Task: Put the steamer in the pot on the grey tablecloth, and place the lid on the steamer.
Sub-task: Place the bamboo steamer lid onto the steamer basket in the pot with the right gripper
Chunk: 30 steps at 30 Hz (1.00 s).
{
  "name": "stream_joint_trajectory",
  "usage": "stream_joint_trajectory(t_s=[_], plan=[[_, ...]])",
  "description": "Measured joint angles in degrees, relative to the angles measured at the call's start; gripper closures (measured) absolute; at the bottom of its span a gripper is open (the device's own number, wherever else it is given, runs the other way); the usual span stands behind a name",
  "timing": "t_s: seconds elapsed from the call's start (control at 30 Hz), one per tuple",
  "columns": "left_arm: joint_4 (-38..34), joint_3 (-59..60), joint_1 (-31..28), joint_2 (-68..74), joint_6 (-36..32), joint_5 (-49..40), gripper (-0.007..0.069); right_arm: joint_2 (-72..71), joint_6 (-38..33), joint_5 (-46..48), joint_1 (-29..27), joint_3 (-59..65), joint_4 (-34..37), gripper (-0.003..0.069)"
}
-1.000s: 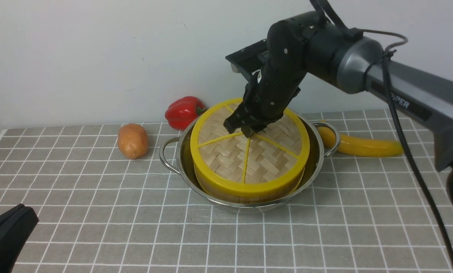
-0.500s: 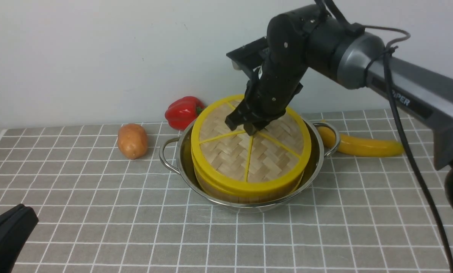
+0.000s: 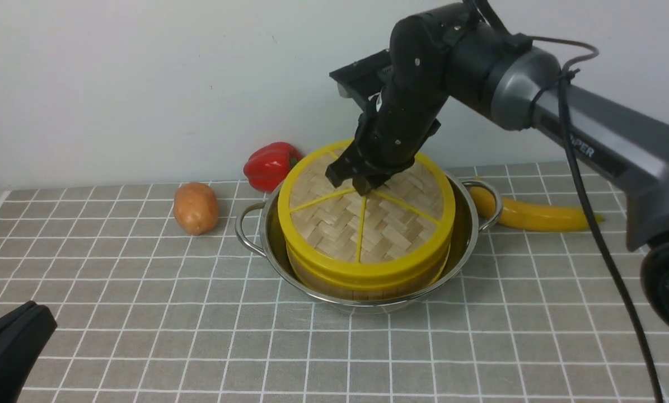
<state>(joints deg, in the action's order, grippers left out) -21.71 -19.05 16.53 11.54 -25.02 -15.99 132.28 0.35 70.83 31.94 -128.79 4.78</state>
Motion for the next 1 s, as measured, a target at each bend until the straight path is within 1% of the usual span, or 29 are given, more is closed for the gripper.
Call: stream_joint_trajectory(t_s=[1.0], plan=[[0.0, 0.0, 0.0, 0.0, 0.0, 0.0, 0.0633, 1.4, 0.8, -0.1, 0.0, -0.3, -0.2, 0.0512]])
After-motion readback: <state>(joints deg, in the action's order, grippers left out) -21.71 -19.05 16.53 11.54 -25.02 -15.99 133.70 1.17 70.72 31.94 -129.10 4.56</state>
